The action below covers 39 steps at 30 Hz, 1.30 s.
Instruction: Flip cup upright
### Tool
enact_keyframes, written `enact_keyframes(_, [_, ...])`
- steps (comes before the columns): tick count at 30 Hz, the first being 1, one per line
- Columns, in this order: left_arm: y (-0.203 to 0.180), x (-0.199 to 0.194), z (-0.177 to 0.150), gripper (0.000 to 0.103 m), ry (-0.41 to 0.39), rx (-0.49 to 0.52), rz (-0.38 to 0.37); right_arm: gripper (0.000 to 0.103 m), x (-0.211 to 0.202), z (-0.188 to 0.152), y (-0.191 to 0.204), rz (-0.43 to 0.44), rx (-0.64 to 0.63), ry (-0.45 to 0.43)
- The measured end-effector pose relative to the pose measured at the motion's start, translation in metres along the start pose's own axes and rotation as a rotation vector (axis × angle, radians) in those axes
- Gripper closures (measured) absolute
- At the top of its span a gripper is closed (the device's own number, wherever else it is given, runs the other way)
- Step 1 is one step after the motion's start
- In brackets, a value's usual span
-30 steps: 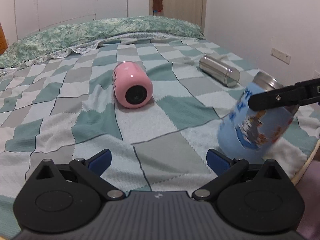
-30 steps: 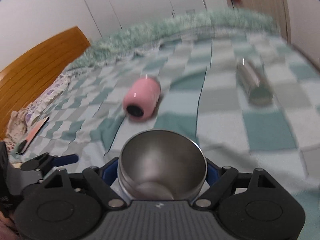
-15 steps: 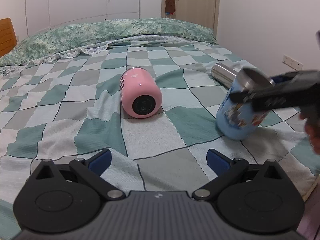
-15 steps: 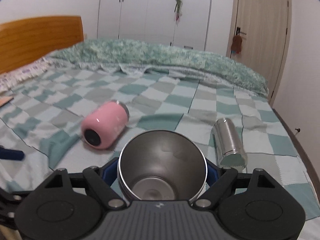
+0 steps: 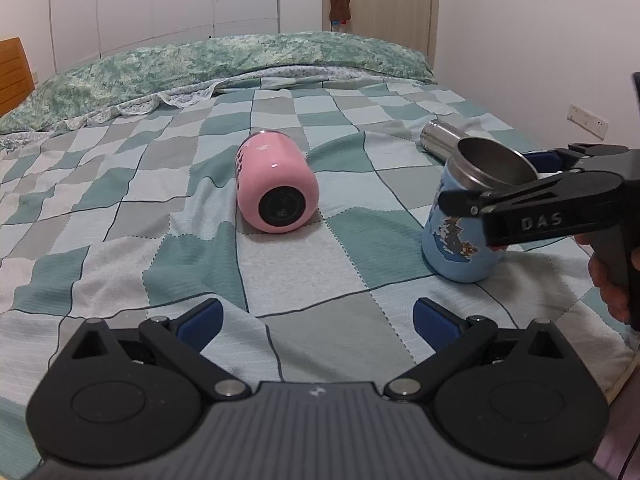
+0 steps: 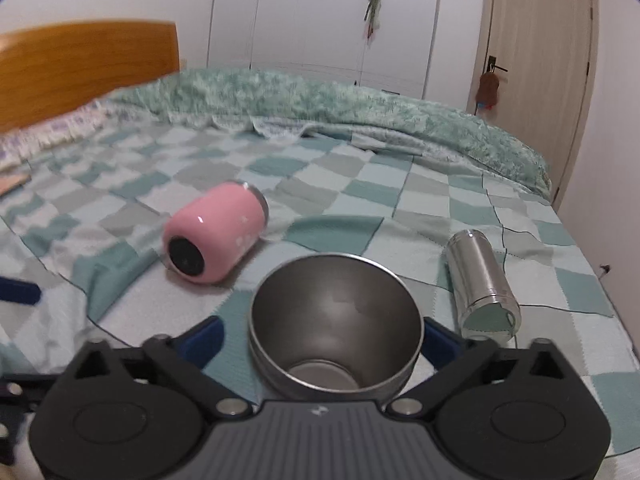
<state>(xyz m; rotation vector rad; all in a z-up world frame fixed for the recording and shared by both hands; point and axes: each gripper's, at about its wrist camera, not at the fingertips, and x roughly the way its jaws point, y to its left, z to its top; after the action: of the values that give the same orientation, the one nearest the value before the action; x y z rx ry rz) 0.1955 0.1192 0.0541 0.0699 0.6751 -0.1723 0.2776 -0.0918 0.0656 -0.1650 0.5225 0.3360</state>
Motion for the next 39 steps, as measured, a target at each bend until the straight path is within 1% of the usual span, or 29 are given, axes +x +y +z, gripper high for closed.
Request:
enact_keyframes(1, [-0.001, -0.002, 0.000, 0.000, -0.004, -0.002, -0.003, 0.000, -0.007, 0.000, -0.003, -0.001, 0.013, -0.028])
enact_keyframes(2, [-0.002, -0.005, 0.000, 0.000, -0.008, -0.003, -0.005, 0.000, -0.016, -0.002, -0.005, -0.007, 0.031, -0.075])
enact_keyframes(3, [-0.003, -0.008, -0.001, 0.000, -0.015, -0.005, -0.008, 0.000, -0.029, -0.006, -0.006, -0.014, 0.047, -0.137])
enact_keyframes(6, [-0.007, -0.020, -0.004, 0.000, -0.041, -0.008, -0.013, 0.000, -0.063, -0.019, -0.011, -0.012, 0.055, -0.282])
enact_keyframes(9, [-0.015, -0.036, -0.008, 0.000, -0.085, -0.023, -0.018, 0.000, -0.095, -0.035, -0.016, -0.010, 0.046, -0.376])
enact_keyframes(12, [-0.028, -0.055, -0.017, 0.000, -0.143, -0.037, -0.026, 0.000, -0.123, -0.053, -0.023, -0.011, 0.043, -0.427])
enact_keyframes(16, [-0.053, -0.077, -0.033, 0.000, -0.205, -0.031, -0.014, 0.000, -0.155, -0.079, -0.026, -0.019, 0.023, -0.448])
enact_keyframes(20, [-0.075, -0.096, -0.053, 0.000, -0.270, -0.048, -0.024, 0.000, -0.186, -0.109, -0.026, -0.019, 0.020, -0.458])
enact_keyframes(24, [-0.097, -0.108, -0.076, 0.000, -0.326, -0.050, 0.019, 0.000, -0.207, -0.137, -0.029, -0.022, 0.026, -0.456])
enact_keyframes(29, [-0.116, -0.113, -0.105, 0.000, -0.415, -0.069, 0.093, 0.000, -0.216, -0.169, -0.034, -0.055, 0.039, -0.449])
enact_keyframes(34, [-0.122, -0.109, -0.126, 0.000, -0.483, -0.108, 0.138, 0.000, -0.214, -0.192, -0.039, -0.097, 0.058, -0.457])
enact_keyframes(37, [-0.128, -0.101, -0.138, 0.000, -0.524, -0.084, 0.184, 0.000, -0.209, -0.205, -0.042, -0.121, 0.064, -0.454])
enact_keyframes(39, [-0.131, -0.096, -0.143, 0.000, -0.523, -0.076, 0.201, 0.000, -0.208, -0.208, -0.044, -0.132, 0.075, -0.456])
